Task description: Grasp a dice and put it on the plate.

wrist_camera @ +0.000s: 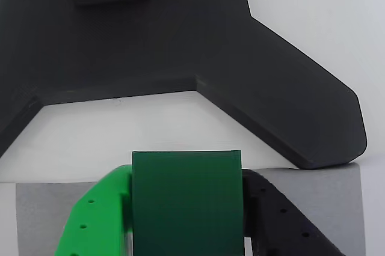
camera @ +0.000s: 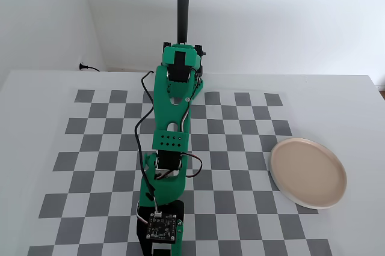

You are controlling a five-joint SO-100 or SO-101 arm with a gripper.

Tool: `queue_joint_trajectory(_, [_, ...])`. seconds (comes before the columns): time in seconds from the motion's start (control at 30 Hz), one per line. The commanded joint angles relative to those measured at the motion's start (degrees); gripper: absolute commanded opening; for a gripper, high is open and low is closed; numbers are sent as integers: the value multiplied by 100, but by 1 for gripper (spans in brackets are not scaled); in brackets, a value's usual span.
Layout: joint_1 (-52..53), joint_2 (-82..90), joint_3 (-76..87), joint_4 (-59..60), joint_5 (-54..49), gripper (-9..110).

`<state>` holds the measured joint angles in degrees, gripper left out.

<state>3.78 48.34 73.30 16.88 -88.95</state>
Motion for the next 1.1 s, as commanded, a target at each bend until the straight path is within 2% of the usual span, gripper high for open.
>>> queue_joint_trajectory(0.0, [62, 185, -519, 9, 9, -1])
queue_joint_trajectory(0.07, [70, 185, -519, 9, 26, -4])
queue_joint_trajectory(0.5, [-158, 1037, -519, 404, 149, -4])
queue_joint_trajectory(1.07, [-1573, 2962, -483, 1942, 211, -4])
